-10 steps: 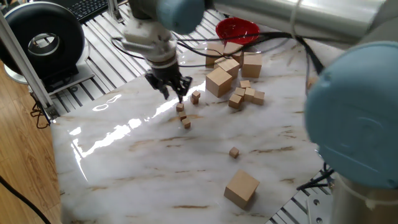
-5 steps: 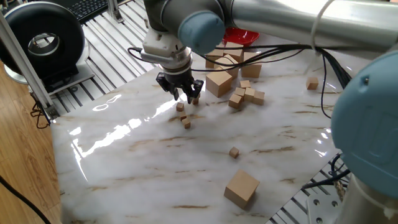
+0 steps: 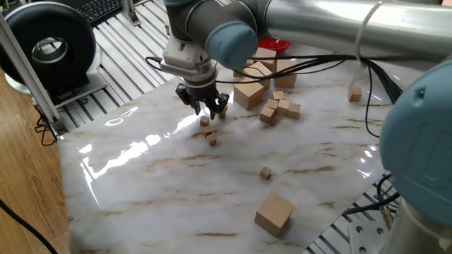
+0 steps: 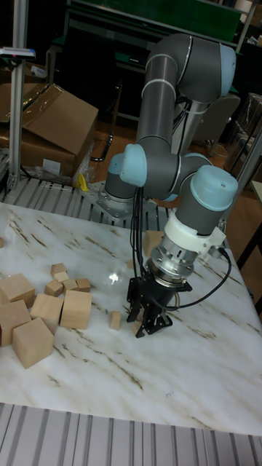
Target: Stack the blocks in a vertical line of five
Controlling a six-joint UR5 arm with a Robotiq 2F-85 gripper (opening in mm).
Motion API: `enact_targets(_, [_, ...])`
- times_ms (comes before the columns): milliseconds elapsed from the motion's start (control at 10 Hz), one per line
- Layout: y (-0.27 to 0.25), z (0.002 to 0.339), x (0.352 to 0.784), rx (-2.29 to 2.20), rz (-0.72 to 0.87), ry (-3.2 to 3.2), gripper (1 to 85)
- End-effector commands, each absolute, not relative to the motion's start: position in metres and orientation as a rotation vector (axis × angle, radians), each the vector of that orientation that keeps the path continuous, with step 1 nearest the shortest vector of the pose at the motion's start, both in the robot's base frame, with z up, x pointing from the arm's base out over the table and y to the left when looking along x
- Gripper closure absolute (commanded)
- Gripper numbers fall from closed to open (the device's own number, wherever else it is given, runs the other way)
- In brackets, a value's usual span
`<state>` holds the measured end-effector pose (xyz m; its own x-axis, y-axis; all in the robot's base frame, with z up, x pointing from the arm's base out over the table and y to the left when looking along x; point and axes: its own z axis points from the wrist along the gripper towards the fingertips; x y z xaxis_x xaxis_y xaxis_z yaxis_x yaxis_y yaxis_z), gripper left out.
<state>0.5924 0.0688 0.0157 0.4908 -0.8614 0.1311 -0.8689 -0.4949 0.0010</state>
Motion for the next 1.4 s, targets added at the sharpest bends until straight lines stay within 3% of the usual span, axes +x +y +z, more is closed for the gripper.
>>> enact_targets(0, [0.079, 0.013, 0.600, 2.668, 0.203, -1.590, 43.3])
enact_targets(700, [0.092, 0.008, 0.606, 2.689, 0.215, -1.665, 44.3])
enact_targets(1300, [0.097, 0.013, 0.614, 2.679, 0.245, -1.807, 62.7])
